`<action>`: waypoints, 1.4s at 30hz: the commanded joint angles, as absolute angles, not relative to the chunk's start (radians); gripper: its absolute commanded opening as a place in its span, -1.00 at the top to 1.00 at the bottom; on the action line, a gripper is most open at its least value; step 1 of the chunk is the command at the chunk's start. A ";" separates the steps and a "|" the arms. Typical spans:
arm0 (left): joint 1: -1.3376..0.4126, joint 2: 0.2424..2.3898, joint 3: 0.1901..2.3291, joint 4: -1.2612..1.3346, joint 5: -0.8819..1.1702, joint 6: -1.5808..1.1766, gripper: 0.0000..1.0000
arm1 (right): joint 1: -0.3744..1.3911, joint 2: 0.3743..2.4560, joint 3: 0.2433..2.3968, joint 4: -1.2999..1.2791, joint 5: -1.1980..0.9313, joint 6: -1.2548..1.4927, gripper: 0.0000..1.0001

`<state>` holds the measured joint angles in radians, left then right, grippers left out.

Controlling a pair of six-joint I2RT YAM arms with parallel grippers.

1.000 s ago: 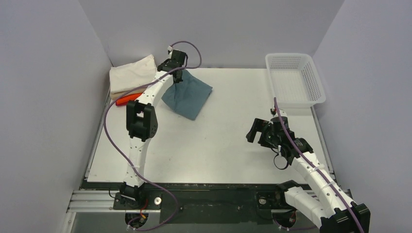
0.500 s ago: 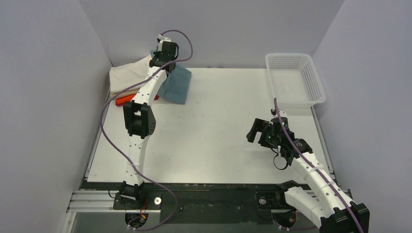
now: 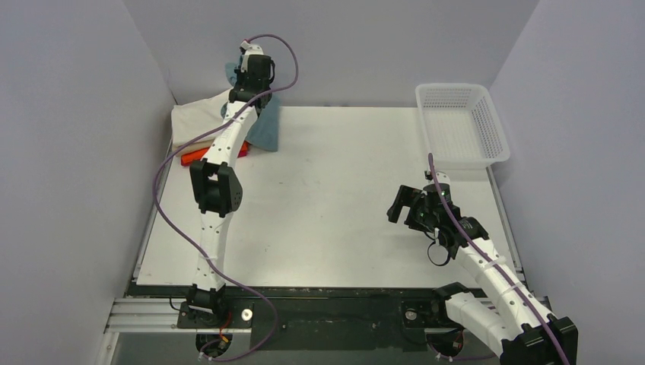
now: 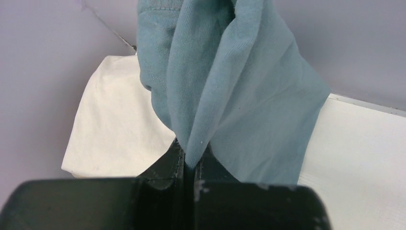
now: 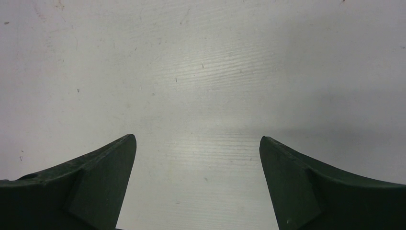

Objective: Fold and stack the t-shirts
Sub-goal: Put the neatly folded tshirt into the corner of the board with the left arm

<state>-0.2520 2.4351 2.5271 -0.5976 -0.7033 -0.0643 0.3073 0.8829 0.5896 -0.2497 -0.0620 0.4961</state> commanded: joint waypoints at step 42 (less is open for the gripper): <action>-0.094 2.231 2.667 -0.455 -0.335 -0.139 1.00 | 0.301 0.918 0.592 -0.230 -0.007 0.508 -0.92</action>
